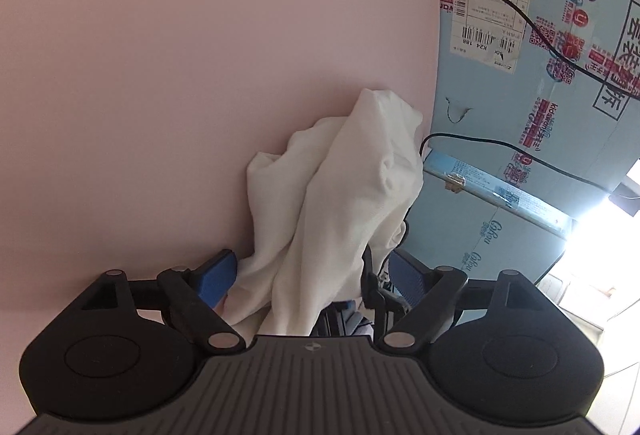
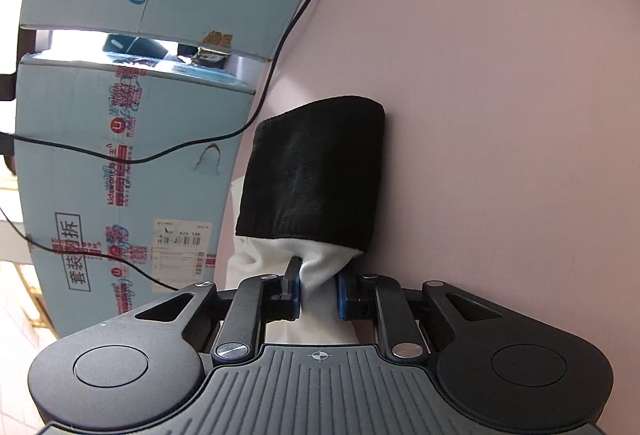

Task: Fold clothes
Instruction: 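Lift the shirt bundle with both grippers and carry it onto the towel stack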

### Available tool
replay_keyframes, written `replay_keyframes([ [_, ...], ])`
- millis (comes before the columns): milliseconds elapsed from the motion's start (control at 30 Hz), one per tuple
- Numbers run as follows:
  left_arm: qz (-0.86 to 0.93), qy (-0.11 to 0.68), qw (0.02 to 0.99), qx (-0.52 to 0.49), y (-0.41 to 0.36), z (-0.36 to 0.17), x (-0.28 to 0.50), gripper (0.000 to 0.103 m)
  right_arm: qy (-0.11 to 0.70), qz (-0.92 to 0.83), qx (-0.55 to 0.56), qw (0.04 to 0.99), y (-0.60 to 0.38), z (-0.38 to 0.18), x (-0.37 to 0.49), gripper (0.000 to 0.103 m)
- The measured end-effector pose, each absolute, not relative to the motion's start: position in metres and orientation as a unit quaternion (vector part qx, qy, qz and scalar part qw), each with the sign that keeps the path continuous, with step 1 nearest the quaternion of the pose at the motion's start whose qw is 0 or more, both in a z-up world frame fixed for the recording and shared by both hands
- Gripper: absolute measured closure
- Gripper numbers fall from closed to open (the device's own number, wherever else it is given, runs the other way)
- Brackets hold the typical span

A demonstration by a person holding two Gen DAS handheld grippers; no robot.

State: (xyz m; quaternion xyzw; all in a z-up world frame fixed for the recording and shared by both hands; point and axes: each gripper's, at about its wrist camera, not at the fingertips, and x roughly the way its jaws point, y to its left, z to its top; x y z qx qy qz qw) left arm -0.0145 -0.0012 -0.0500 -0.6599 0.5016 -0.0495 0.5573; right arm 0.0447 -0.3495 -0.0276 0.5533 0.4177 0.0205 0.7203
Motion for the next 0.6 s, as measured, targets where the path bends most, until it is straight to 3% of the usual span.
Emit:
replay_keyframes([
  [133, -0.050, 0.500, 0.580, -0.641, -0.010, -0.043, -0.008, 0.011, 0.416, 0.006, 0.572, 0.707, -0.350, -0.016, 0.036, 0.088],
  [267, -0.057, 0.503, 0.593, -0.626, -0.015, -0.039, -0.002, 0.012, 0.405, 0.009, 0.584, 0.704, -0.350, -0.001, 0.024, 0.089],
  [300, -0.061, 0.505, 0.595, -0.622, -0.015, -0.039, -0.001, 0.019, 0.403, 0.006, 0.583, 0.706, -0.350, 0.002, 0.019, 0.089],
  [400, -0.065, 0.513, 0.595, -0.615, -0.015, -0.039, 0.002, 0.058, 0.398, -0.003, 0.587, 0.705, -0.355, 0.008, 0.008, 0.089],
  [433, -0.064, 0.516, 0.590, -0.617, -0.014, -0.041, 0.002, 0.065, 0.395, -0.005, 0.590, 0.704, -0.357, 0.008, 0.004, 0.089],
  [567, -0.066, 0.508, 0.540, -0.668, -0.004, -0.049, -0.002, 0.066, 0.418, -0.018, 0.571, 0.706, -0.367, 0.003, -0.004, 0.083],
  [600, -0.068, 0.502, 0.526, -0.683, -0.002, -0.050, -0.003, 0.066, 0.425, -0.019, 0.578, 0.697, -0.369, -0.003, -0.006, 0.071],
])
